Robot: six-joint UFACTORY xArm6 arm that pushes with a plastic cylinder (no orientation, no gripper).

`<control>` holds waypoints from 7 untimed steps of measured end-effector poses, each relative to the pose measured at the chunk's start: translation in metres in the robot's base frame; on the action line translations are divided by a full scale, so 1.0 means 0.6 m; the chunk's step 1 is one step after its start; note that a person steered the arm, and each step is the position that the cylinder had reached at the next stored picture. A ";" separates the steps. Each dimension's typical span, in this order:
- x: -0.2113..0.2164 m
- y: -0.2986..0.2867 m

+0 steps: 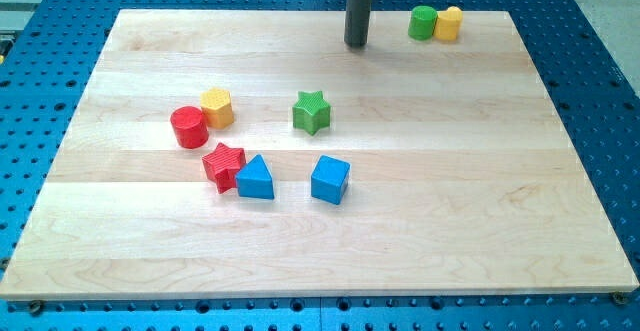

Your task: Push the green star close to green circle

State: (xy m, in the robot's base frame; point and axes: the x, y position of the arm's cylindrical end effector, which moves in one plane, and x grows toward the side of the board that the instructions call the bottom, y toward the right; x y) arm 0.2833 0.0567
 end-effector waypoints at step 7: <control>0.316 0.076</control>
State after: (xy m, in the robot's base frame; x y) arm 0.4730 0.1024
